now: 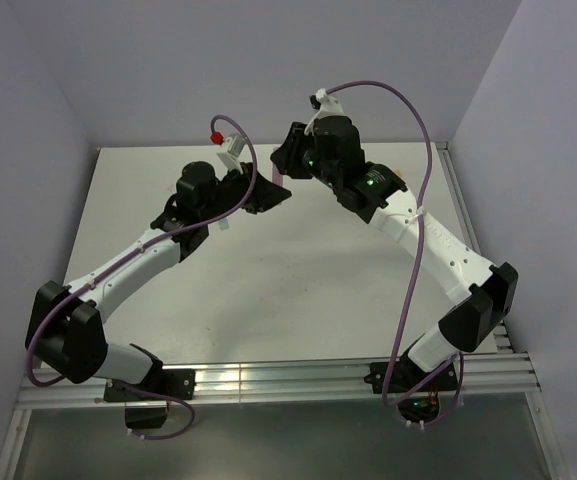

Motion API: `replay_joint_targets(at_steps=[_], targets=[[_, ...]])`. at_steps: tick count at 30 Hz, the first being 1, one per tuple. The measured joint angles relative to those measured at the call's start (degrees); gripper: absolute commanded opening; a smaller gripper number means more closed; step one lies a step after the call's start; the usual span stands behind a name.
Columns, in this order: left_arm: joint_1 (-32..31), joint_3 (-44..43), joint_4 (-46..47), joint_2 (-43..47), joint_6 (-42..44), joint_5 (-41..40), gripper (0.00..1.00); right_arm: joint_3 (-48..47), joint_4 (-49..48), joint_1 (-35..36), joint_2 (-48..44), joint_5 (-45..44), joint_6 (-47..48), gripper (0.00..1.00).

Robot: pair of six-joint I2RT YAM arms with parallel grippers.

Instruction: Insert the pens into the pen caps

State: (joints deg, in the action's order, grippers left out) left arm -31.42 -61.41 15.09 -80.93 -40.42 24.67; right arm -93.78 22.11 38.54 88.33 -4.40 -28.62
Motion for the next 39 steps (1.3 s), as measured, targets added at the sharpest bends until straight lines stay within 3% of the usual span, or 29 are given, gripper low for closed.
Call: replay_joint_targets(at_steps=[39], targets=[[2.6,-4.2,-9.1,2.3,5.9,2.5,0.00,-0.1,-4.3,6.1,-0.1,-8.0,6.4,0.00]])
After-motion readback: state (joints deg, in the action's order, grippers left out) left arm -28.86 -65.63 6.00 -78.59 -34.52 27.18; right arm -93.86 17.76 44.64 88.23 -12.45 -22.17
